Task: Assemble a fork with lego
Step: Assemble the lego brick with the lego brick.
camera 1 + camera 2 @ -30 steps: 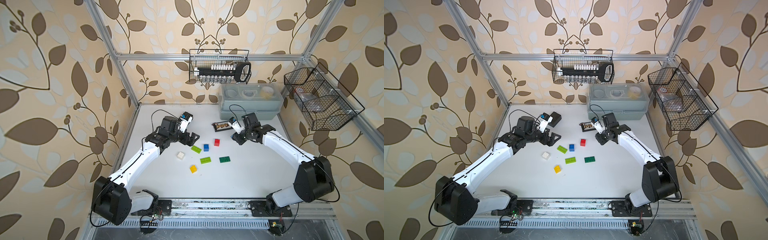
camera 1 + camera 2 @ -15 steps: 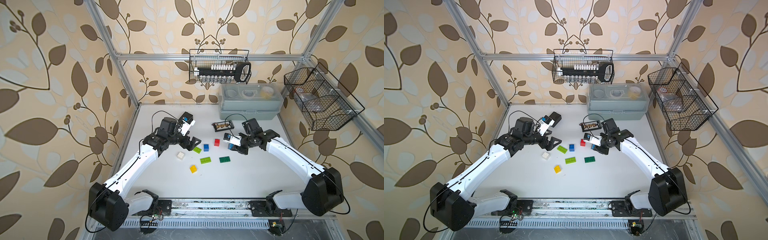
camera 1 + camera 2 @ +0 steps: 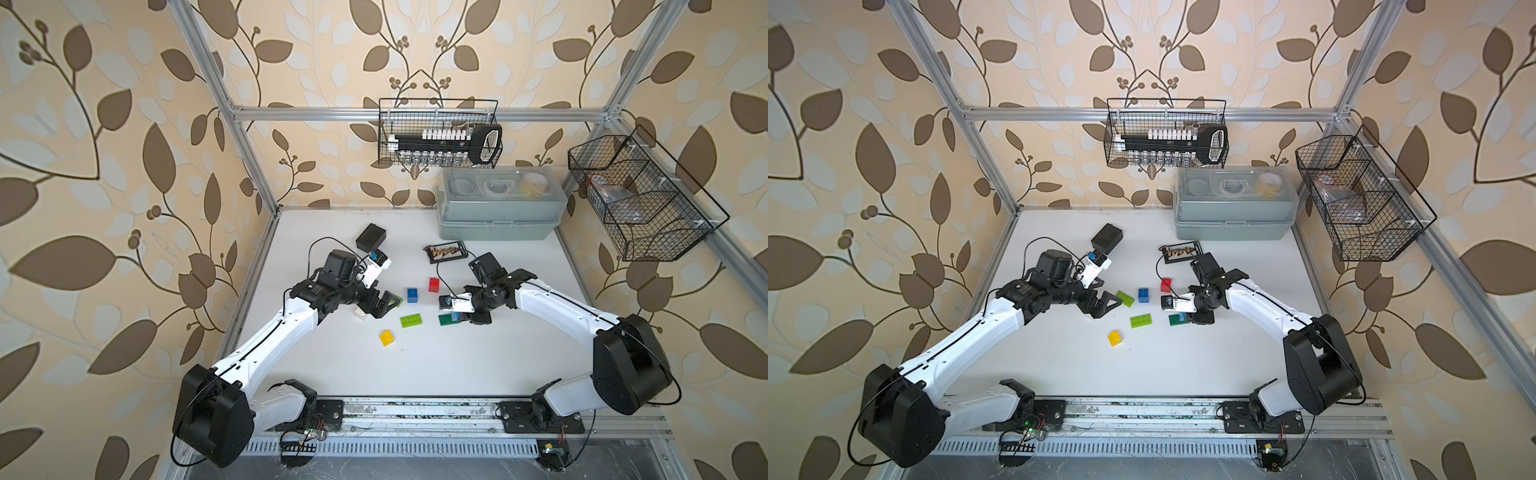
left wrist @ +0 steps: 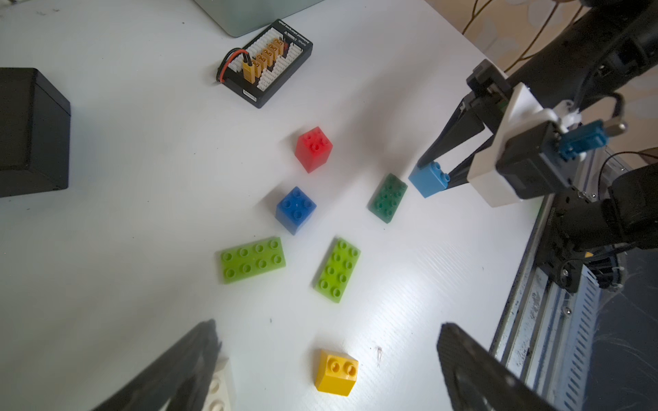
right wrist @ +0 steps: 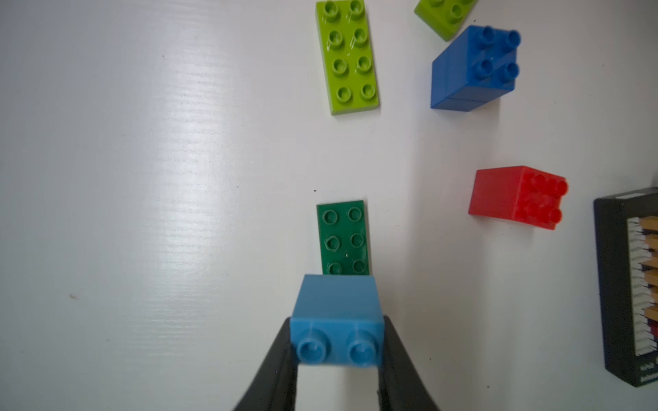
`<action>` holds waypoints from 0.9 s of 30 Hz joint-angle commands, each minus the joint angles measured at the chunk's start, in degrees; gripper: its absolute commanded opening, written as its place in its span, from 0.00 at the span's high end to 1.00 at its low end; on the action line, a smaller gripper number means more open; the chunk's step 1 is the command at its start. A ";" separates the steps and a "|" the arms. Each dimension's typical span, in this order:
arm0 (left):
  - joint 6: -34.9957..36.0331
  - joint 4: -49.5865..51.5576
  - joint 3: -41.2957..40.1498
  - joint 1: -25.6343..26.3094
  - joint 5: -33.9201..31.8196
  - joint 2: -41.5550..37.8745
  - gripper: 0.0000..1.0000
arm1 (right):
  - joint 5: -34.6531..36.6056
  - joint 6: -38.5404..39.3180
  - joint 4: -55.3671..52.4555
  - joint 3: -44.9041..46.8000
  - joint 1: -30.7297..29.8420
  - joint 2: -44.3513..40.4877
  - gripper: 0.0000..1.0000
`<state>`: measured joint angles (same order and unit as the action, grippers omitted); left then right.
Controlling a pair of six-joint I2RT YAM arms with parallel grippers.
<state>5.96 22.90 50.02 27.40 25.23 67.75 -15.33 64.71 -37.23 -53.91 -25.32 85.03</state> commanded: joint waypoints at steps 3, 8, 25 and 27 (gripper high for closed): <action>-0.15 -2.01 -1.59 0.57 0.00 -2.00 0.01 | 1.26 3.70 2.99 1.61 -0.50 1.93 1.00; 0.06 -2.31 -2.04 0.55 -0.01 -1.59 0.01 | 1.19 4.72 3.53 1.94 -0.52 3.61 1.00; 0.81 -2.96 -1.86 0.59 0.07 -0.33 0.01 | 3.19 6.61 6.03 3.06 -0.52 6.59 1.00; 0.97 -2.95 -1.79 0.59 0.08 -0.25 0.01 | 3.29 6.62 6.14 3.08 -0.47 7.05 1.00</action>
<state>6.04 21.34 48.27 27.49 25.17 67.40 -12.47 70.61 -31.33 -51.99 -25.50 90.98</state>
